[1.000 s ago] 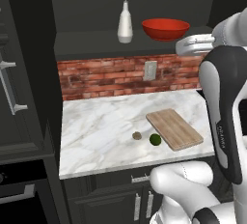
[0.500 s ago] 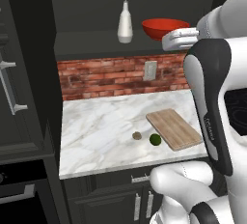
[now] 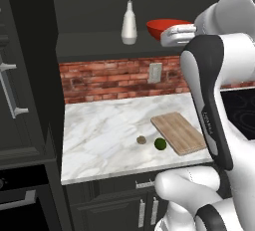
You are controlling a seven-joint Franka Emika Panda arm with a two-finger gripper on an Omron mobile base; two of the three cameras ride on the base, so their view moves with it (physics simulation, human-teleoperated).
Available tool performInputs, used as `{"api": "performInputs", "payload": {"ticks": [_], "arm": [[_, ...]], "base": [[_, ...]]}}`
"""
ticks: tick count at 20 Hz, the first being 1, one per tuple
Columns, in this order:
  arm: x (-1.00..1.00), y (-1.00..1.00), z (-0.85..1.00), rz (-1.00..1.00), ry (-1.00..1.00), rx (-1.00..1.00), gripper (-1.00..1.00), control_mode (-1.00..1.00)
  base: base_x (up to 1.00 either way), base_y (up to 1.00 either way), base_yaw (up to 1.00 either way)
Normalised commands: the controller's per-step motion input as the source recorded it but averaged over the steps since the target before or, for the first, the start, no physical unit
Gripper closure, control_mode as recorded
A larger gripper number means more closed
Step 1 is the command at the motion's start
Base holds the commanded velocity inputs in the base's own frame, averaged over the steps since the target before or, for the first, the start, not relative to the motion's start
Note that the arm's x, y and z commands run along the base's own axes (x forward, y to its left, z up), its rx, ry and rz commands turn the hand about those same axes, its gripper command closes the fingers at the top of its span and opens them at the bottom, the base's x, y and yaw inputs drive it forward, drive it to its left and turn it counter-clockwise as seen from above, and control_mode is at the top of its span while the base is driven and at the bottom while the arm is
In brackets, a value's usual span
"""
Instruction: Open the cabinet. Place the bowl and condiment on the counter. Then place the lime and garlic on the cutting board.
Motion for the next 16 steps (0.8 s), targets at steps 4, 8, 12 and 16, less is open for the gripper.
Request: {"api": "performInputs", "payload": {"ticks": [4,8,12,16], "arm": [[0.25,0.0,0.01,0.01,0.0,0.01,-1.0,-1.0],[0.19,0.03,0.01,0.0,-0.03,0.0,-1.0,-1.0],[0.23,0.06,0.02,0.0,-0.07,0.01,-1.0,-1.0],[0.29,0.12,0.01,0.0,-0.09,0.0,-1.0,-1.0]], "base": [[0.0,0.0,0.0],[0.0,0.0,0.0],[0.0,0.0,0.0],[0.0,0.0,0.0]]}}
